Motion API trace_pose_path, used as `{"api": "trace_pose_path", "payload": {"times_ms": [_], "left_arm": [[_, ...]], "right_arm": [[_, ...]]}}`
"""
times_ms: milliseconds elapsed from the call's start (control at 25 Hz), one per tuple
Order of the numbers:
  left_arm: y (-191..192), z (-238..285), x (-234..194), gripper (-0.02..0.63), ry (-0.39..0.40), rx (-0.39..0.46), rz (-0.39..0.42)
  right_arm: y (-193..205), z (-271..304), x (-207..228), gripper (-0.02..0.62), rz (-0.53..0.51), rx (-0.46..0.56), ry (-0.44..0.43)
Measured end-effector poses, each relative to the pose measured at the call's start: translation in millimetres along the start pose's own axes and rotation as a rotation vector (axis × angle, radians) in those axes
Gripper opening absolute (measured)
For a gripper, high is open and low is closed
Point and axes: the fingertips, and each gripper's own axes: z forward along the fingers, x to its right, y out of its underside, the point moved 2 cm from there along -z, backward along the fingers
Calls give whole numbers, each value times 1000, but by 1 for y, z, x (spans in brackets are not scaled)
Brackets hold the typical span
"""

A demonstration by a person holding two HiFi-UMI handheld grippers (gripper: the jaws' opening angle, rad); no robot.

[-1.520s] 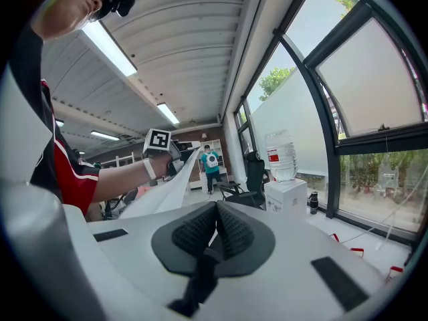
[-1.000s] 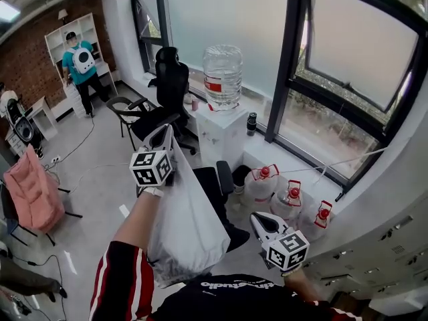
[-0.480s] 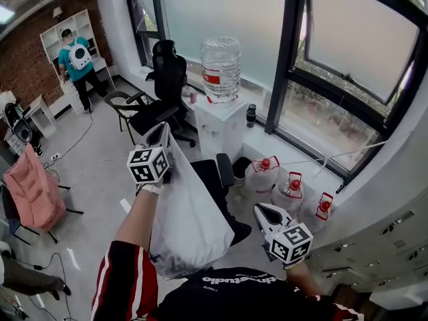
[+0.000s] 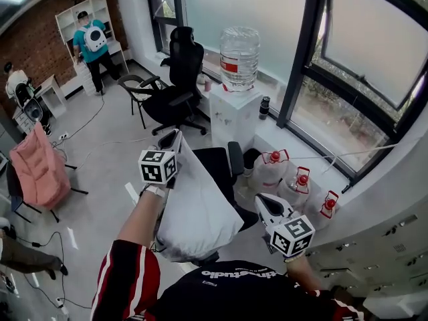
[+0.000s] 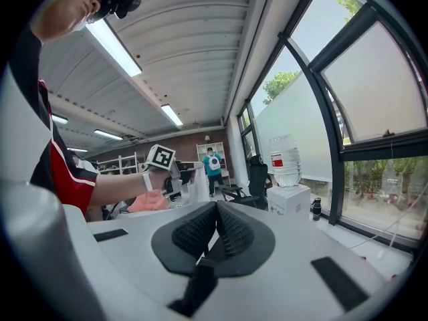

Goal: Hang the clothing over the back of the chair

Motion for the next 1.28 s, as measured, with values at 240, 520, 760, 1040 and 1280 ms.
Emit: {"api": "trace_pose_path", "payload": {"times_ms": [240, 520, 760, 1040, 1280], "left_arm": [[31, -30, 11, 129, 12, -86, 14], [60, -79, 8, 129, -33, -176, 16], [79, -122, 8, 129, -48, -223, -16], [101, -177, 1, 129, -75, -240, -80], [96, -210, -3, 129, -81, -270, -34]], "right_arm": [[13, -10, -20, 14, 6, -9, -17], [21, -20, -47, 14, 17, -9, -31], [25, -25, -70, 14, 17, -7, -44], [32, -30, -98, 14, 11, -11, -55], [35, -38, -122, 14, 2, -17, -56]]}}
